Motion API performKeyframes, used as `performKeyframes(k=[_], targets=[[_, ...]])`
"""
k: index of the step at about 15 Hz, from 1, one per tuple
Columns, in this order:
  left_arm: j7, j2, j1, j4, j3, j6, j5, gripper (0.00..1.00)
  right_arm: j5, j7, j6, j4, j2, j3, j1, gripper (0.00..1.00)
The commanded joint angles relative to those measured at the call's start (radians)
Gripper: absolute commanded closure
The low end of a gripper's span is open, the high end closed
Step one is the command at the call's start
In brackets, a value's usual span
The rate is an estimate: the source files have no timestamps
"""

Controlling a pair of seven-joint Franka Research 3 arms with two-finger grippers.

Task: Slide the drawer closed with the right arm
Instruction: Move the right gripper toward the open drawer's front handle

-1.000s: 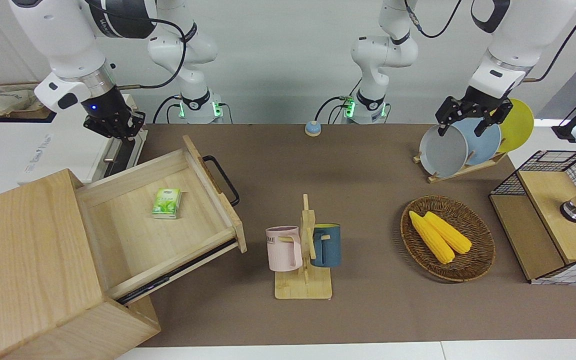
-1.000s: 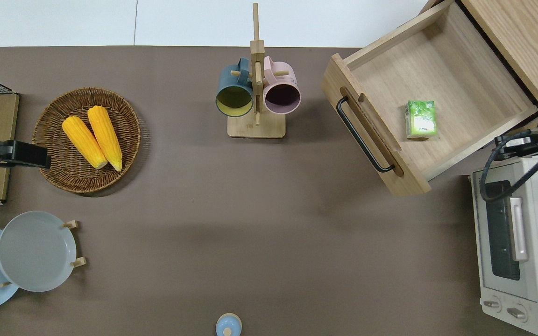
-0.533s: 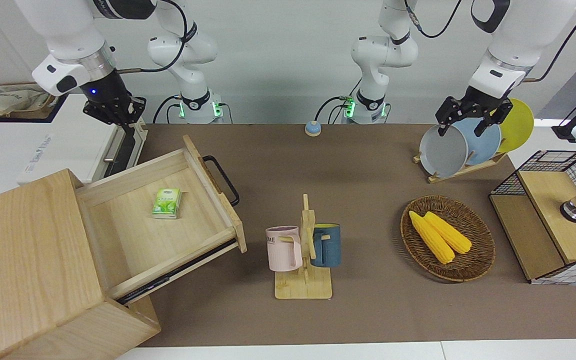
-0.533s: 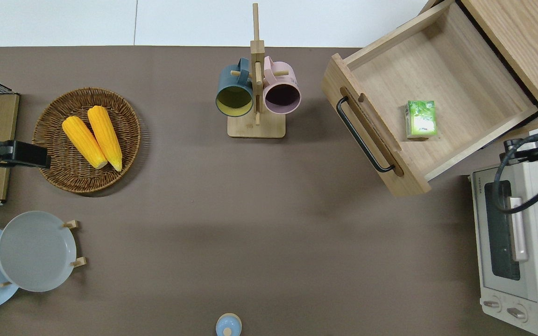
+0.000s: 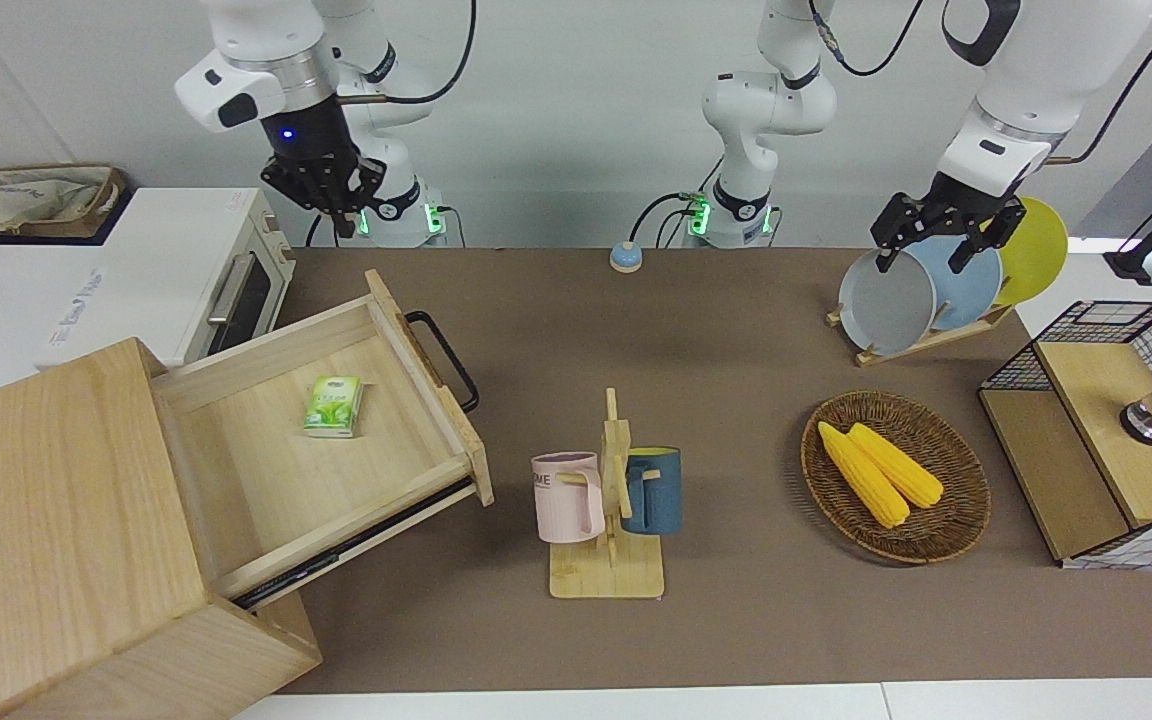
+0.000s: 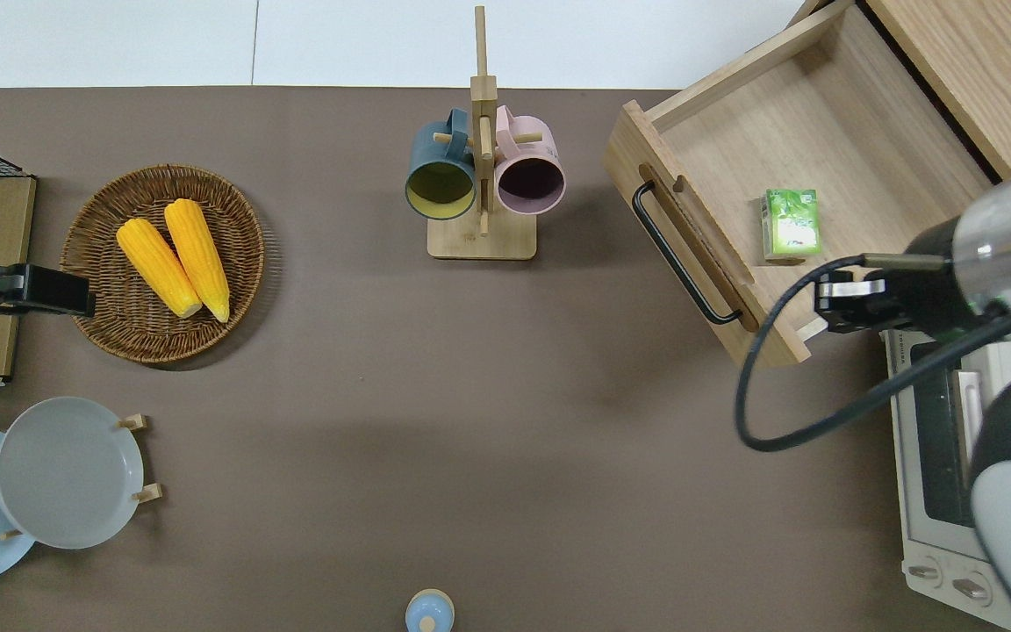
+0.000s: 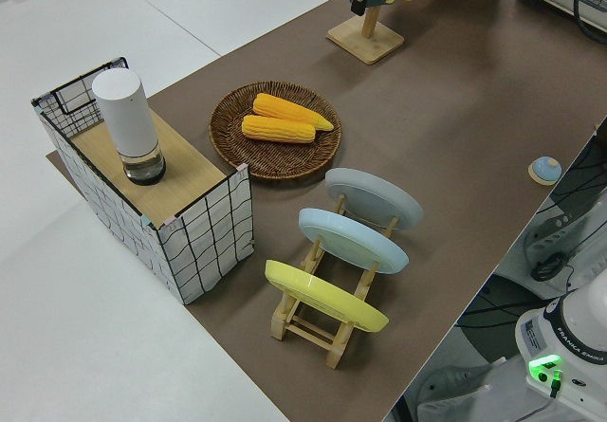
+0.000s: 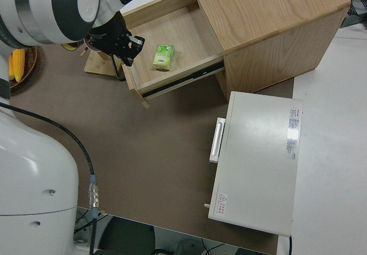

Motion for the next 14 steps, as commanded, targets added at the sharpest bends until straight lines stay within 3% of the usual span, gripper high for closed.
performKeyframes(k=[1,6,8,14], targets=[[0.006,0.012,-0.017,0.02,0.016,0.001,0.015,0.0,0.016,0.247,0.037,0.013,0.01,-0.004,0.096,1.0],[0.006,0.012,-0.017,0.02,0.016,0.001,0.014,0.0,0.006,0.497,0.084,0.013,0.076,-0.005,0.187,1.0],[0.006,0.012,-0.017,0.02,0.016,0.001,0.014,0.0,0.008,0.589,0.143,0.013,0.102,-0.004,0.193,1.0],[0.006,0.012,-0.017,0.02,0.016,0.001,0.014,0.0,0.003,0.747,0.208,0.01,0.191,-0.008,0.227,1.0]])
